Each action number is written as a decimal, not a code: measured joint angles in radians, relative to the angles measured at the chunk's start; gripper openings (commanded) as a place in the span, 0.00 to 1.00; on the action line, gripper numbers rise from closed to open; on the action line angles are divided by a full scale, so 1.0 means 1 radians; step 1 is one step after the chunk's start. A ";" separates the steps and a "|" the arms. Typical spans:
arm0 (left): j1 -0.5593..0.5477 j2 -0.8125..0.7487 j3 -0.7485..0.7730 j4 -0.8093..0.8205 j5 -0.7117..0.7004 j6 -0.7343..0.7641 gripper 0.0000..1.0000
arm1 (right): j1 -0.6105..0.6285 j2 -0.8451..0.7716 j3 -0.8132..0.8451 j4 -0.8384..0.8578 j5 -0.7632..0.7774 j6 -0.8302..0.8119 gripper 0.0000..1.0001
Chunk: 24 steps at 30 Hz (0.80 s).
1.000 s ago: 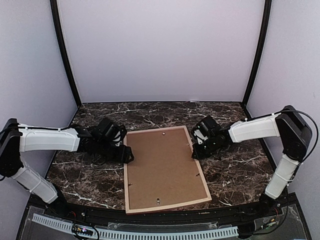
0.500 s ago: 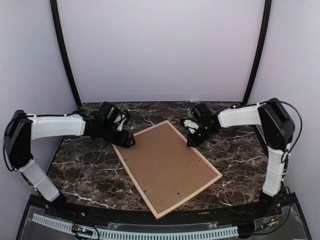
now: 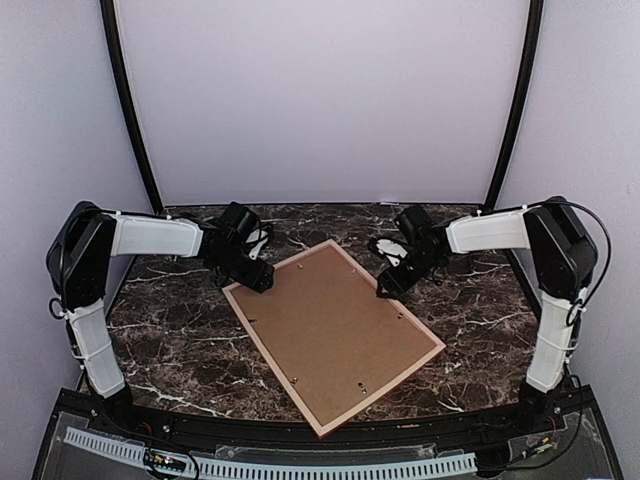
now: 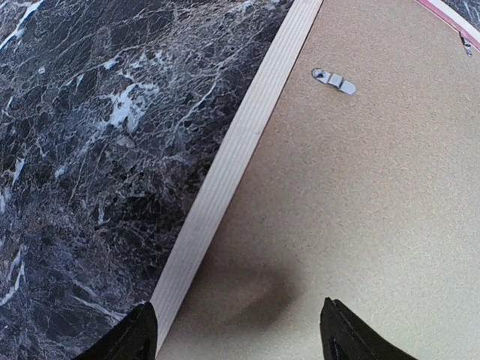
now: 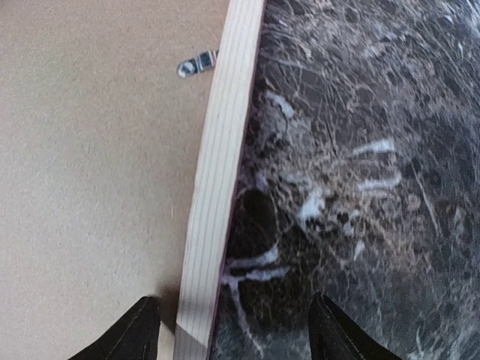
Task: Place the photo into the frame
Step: Rotate the photo frame at the center of the board.
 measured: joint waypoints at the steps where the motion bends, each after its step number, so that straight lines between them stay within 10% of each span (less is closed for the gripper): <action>1: 0.002 0.005 0.004 0.000 -0.005 0.004 0.77 | 0.000 -0.026 -0.030 0.003 0.005 0.019 0.69; 9: 0.026 0.080 0.090 0.000 0.014 0.050 0.68 | 0.000 -0.227 -0.190 0.052 -0.001 0.189 0.68; 24: 0.088 0.156 0.154 -0.033 0.125 0.063 0.18 | 0.000 -0.497 -0.449 0.050 -0.007 0.425 0.64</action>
